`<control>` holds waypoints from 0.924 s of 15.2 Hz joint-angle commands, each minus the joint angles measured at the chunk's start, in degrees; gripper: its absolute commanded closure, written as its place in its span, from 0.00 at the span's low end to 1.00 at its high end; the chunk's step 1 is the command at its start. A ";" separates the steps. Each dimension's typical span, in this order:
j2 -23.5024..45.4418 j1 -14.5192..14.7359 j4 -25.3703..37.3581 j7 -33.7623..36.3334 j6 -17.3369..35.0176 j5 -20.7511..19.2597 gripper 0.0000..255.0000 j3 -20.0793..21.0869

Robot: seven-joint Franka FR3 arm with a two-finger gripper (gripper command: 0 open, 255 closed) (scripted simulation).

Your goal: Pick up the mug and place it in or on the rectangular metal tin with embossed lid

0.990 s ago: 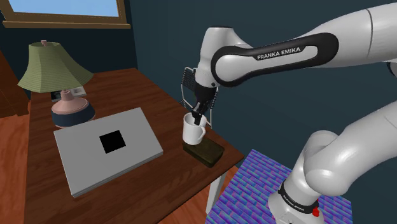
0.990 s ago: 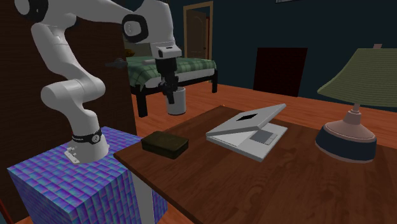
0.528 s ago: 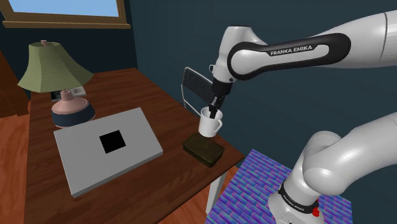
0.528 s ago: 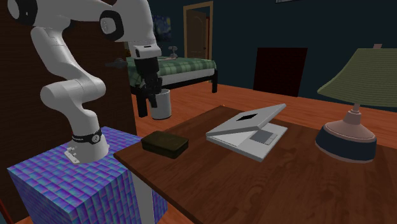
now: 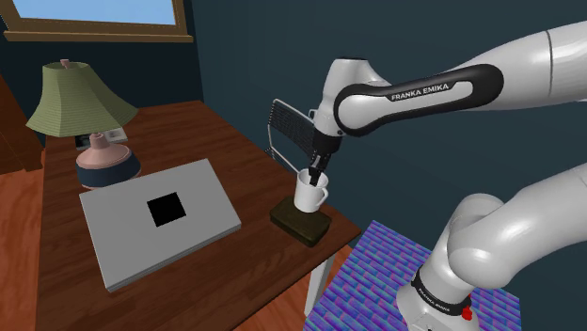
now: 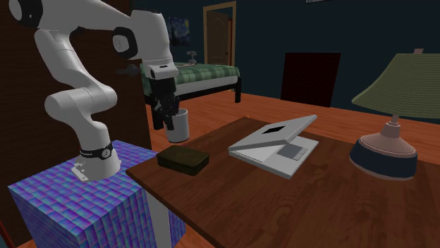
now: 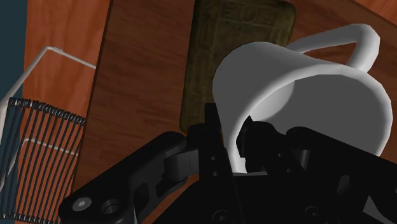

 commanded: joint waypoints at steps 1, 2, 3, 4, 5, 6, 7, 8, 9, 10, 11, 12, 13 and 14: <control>0.61 0.02 -1.15 -0.18 1.80 0.11 1.00 0.02; 0.92 0.05 -1.70 -0.25 2.67 0.17 1.00 0.04; 1.26 0.07 -2.24 -0.32 3.54 0.23 1.00 0.07; 1.61 0.09 -2.76 -0.40 4.41 0.29 1.00 0.09; 1.98 0.12 -3.28 -0.47 5.30 0.36 1.00 0.11; 2.37 0.14 -3.78 -0.55 6.19 0.42 1.00 0.13; 2.77 0.17 -4.27 -0.63 7.08 0.49 1.00 0.15; 3.41 0.21 -4.98 -0.75 8.42 0.60 1.00 0.18; 3.40 0.21 -4.99 -0.75 8.42 0.60 1.00 0.18; 3.41 0.21 -4.98 -0.75 8.42 0.60 1.00 0.18; 3.41 0.21 -4.98 -0.75 8.42 0.60 1.00 0.18; 3.41 0.21 -4.98 -0.75 8.42 0.60 1.00 0.18; 3.41 0.21 -4.98 -0.75 8.42 0.60 1.00 0.18; 3.41 0.21 -4.98 -0.75 8.42 0.60 1.00 0.18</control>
